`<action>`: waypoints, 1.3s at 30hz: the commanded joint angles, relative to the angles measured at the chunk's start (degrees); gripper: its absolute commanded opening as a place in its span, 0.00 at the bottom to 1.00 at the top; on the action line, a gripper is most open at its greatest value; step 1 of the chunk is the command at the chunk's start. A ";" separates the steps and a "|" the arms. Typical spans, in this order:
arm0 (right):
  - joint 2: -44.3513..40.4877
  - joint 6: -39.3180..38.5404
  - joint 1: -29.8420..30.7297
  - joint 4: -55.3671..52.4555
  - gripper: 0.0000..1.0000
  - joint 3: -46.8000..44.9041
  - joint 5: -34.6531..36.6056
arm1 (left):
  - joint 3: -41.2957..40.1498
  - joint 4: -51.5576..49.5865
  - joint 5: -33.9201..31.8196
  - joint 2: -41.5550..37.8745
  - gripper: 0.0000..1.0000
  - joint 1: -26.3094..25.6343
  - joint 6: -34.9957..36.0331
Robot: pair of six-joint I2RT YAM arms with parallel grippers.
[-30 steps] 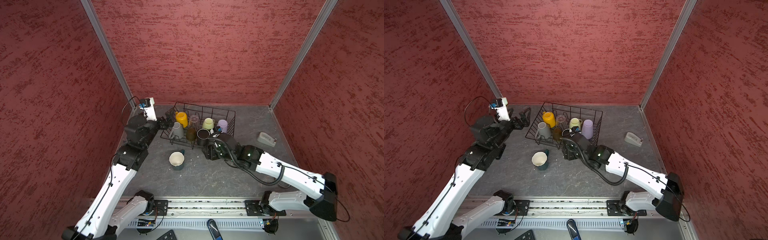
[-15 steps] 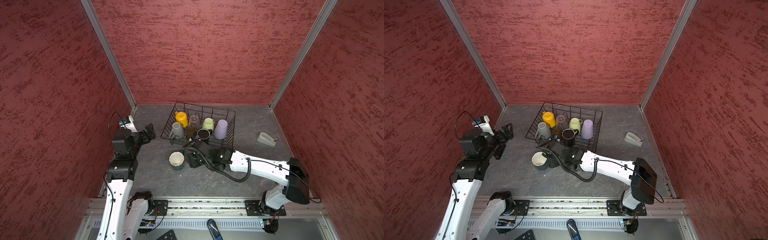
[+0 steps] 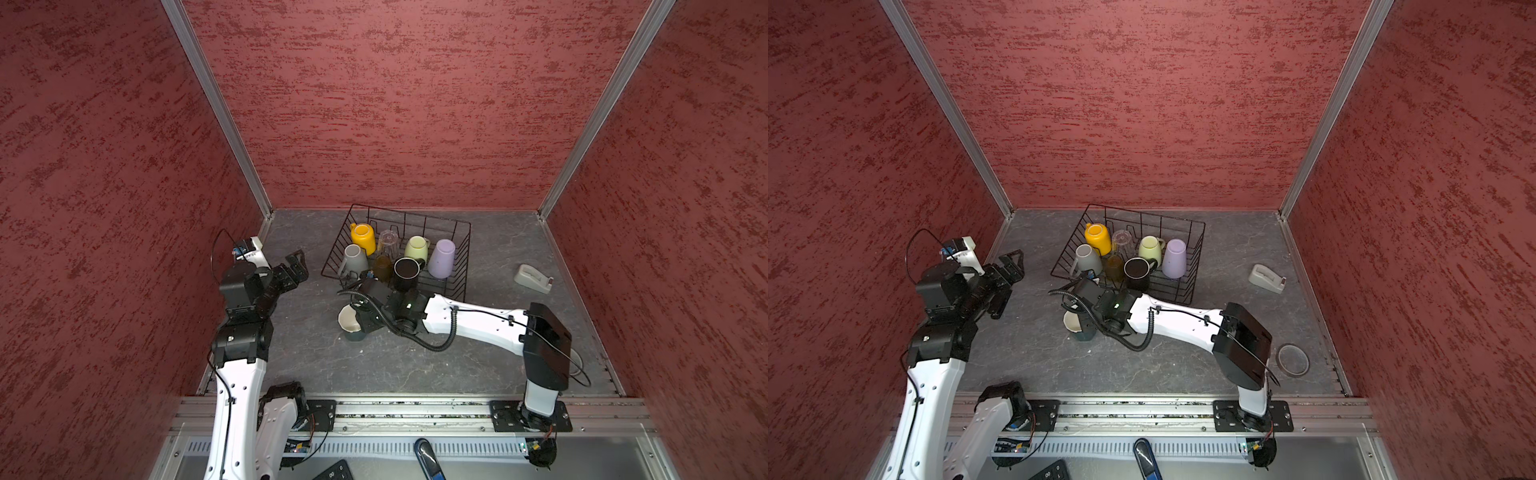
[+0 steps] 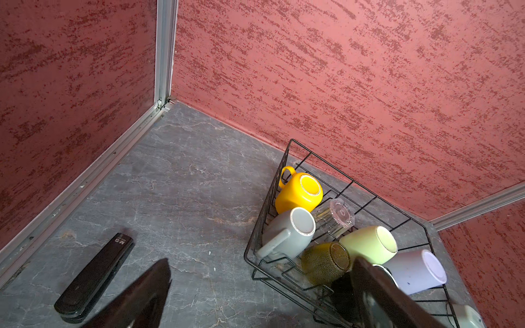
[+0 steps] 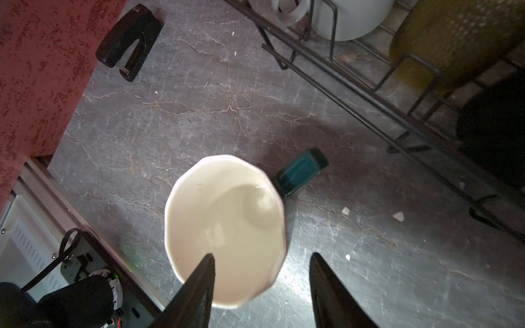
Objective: Load cups into a dish rack
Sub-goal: Place the cup upside down at the dish rack, then pick up the cup from the center of the table.
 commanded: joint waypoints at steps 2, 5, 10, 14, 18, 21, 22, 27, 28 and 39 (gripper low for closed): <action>2.63 -0.61 0.27 -1.27 0.51 2.36 0.06 | -0.68 0.87 1.54 -0.94 1.00 0.39 0.03; 3.87 -0.66 0.29 -1.06 0.49 2.47 0.49 | -0.66 0.90 1.86 -1.07 1.00 0.22 0.18; 6.11 -1.02 0.27 -0.84 0.44 3.48 1.44 | -0.86 0.99 2.26 -1.29 1.00 0.04 0.25; 7.74 -1.38 0.27 -0.56 0.38 4.38 1.10 | -0.95 0.97 2.26 -1.55 1.00 -0.05 0.34; 7.89 -1.56 0.26 -0.31 0.28 4.09 1.08 | -0.93 1.01 2.43 -1.65 1.00 -0.17 0.39; 7.33 -1.68 0.28 -0.20 0.18 3.76 1.10 | -1.04 1.13 2.58 -1.66 1.00 -0.24 0.51; 7.05 -1.72 0.27 -0.18 0.16 3.56 1.10 | -1.05 1.10 2.61 -1.73 0.99 -0.22 0.55; 5.00 -0.91 0.27 1.02 0.02 1.54 0.09 | -1.26 1.62 3.05 -1.86 1.00 -0.18 0.70; 4.38 -0.65 0.26 1.65 0.00 0.82 -0.35 | -1.43 2.00 3.22 -2.03 1.00 -0.21 0.62; -14.00 -1.75 -0.15 7.34 0.00 -9.11 -3.49 | -4.55 9.87 9.41 -7.53 1.00 -0.14 -1.66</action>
